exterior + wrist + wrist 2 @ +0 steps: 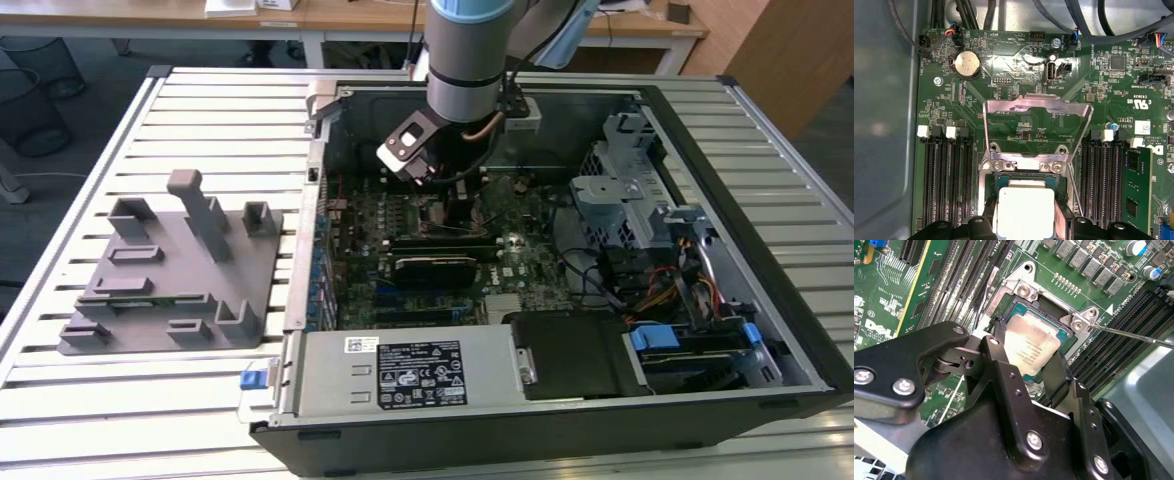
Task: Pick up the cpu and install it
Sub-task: 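Place the cpu into insertion slot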
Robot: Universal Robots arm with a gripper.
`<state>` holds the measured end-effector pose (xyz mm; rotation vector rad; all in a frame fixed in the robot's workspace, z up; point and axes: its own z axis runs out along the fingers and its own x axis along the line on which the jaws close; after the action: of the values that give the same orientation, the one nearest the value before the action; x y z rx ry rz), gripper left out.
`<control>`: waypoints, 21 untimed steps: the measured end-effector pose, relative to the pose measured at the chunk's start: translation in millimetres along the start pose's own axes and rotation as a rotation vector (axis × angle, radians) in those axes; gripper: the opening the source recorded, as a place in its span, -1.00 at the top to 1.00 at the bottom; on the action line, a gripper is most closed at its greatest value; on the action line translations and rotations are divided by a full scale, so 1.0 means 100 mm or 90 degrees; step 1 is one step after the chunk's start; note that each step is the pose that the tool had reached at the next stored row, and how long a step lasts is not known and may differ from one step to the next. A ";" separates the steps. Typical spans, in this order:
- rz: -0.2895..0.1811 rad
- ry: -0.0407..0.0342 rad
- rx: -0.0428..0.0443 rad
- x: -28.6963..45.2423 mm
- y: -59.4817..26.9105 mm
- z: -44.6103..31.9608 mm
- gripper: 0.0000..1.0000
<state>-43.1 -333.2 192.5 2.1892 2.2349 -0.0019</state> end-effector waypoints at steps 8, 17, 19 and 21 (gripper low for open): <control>0.000 0.0009 -0.0004 0.002 0.001 0.004 -0.07; 0.000 0.0008 -0.0003 0.002 0.001 0.002 -0.22; 0.000 0.0005 -0.0001 0.001 0.001 -0.007 -0.22; 0.000 0.0007 -0.0003 0.001 0.001 -0.023 -0.22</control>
<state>-43.0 -333.0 194.8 2.1896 2.2353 -0.0002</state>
